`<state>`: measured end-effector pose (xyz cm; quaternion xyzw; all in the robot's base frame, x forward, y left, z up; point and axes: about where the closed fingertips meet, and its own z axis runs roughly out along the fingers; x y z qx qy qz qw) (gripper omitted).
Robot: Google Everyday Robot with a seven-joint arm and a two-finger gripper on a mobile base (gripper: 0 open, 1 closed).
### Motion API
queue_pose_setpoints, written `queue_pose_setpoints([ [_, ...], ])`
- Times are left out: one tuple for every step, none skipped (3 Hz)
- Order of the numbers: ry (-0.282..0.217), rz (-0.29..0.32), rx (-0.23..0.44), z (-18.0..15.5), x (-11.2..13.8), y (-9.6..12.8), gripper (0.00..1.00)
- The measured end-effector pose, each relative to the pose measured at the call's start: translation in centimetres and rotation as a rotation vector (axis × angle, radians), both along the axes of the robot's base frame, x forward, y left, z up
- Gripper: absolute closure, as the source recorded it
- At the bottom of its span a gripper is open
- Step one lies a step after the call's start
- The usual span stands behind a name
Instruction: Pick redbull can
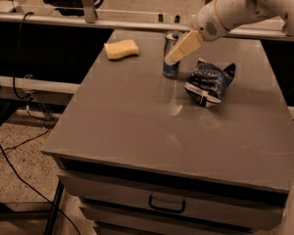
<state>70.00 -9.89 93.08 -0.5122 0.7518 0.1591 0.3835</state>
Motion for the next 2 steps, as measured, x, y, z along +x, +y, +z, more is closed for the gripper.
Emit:
queue_pose_setpoints([
  [0.018,-0.009,0.027,-0.92,1.04,0.44,0.15],
  [0.031,-0.013,0.045,-1.46,1.63,0.44,0.38],
])
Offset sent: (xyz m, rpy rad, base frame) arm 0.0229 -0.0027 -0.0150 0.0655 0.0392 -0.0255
